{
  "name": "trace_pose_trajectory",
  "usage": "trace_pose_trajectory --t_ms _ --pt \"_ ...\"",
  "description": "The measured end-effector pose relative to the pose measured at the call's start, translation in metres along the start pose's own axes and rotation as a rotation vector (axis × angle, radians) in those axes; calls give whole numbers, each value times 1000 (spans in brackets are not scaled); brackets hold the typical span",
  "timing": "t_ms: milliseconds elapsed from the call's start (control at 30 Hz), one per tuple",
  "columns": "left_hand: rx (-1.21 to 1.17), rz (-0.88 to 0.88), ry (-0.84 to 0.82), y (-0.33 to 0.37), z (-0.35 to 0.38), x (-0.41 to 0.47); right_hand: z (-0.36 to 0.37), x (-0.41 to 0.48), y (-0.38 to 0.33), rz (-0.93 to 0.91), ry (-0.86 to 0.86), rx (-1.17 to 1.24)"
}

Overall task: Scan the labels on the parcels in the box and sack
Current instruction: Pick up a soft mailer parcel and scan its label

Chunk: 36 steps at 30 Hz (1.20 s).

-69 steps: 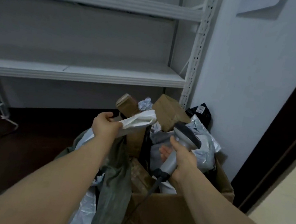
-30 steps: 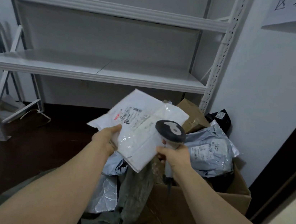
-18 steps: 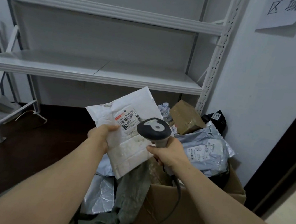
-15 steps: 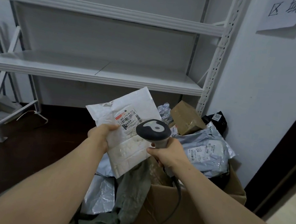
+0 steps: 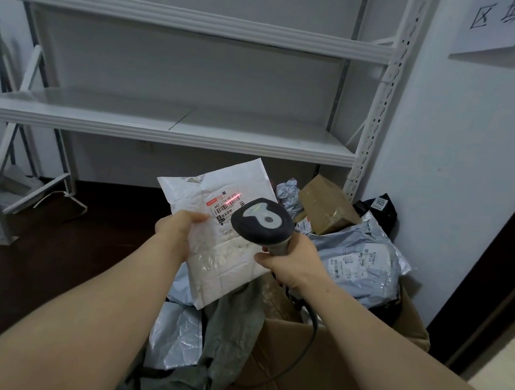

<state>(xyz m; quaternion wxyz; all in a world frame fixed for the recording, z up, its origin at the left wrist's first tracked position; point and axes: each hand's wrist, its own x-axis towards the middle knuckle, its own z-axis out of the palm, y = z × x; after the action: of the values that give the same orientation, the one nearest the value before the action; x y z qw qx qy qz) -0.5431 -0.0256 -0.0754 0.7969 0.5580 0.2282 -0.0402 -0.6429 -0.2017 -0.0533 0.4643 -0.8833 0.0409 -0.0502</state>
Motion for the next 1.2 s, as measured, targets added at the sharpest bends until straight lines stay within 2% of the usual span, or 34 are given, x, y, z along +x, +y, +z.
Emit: trace_pose_trajectory --t_ms 267,433,500,667,733,933,1200 --pt "-12 -12 -14 0 0 3 2 0 3 9 2 -40" --pt "-21 -16 -13 -1 -1 4 4 0 1 14 -10 34" --pt "-37 -23 -15 -2 -2 7 4 1 0 66 -32 136" --pt "-160 -53 -46 -2 -4 15 6 2 -3 299 -37 706" --pt "-191 -54 -55 -3 -3 19 5 4 -5 366 -26 839" --pt "-232 -29 -49 -6 -1 19 4 7 -7 466 -76 1006" --pt "-227 -33 -58 -7 1 17 4 7 -10 481 -70 1099"
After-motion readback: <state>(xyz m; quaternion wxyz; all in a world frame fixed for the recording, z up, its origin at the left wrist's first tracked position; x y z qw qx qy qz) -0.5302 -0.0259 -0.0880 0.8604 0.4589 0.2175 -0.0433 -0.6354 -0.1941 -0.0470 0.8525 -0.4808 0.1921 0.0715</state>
